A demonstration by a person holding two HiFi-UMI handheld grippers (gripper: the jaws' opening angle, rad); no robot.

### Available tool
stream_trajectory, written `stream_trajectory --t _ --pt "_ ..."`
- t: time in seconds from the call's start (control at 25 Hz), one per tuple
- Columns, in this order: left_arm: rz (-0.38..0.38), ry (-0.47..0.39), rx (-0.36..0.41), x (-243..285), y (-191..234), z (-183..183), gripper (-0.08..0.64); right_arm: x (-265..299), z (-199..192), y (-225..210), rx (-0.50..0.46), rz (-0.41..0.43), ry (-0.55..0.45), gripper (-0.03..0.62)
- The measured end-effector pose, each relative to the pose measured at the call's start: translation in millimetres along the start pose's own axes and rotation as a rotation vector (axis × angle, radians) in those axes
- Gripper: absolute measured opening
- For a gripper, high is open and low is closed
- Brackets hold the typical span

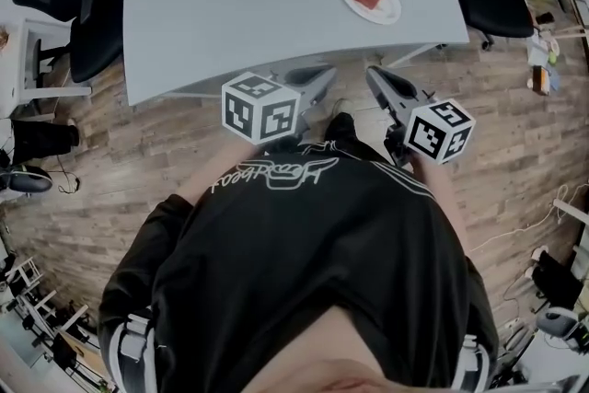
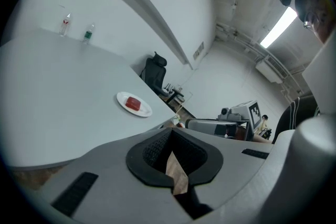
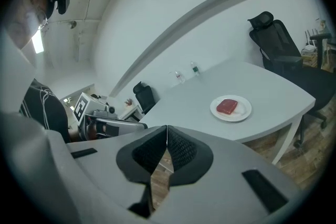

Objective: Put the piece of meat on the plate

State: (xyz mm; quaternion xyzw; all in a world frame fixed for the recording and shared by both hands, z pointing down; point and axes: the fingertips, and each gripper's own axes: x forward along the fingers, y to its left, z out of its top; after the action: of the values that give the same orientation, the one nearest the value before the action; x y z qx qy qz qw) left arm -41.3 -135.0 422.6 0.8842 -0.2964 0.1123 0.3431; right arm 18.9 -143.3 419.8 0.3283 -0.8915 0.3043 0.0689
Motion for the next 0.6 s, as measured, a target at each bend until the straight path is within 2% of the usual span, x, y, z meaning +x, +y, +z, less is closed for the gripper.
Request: stream_trajectory --t 0.24,0.6 --pt "-0.008 -0.022 0.026 -32.2 -15.1 -20.9 0.008 -13.6 -18.2 40.2 -0.071 -0.028 -0.007 0.009" --pt "-0.009 -0.023 0.044 -65.2 -34.7 -45.9 0.008 -28.9 -44.6 79.6 -0.079 -0.048 -0.020 0.009"
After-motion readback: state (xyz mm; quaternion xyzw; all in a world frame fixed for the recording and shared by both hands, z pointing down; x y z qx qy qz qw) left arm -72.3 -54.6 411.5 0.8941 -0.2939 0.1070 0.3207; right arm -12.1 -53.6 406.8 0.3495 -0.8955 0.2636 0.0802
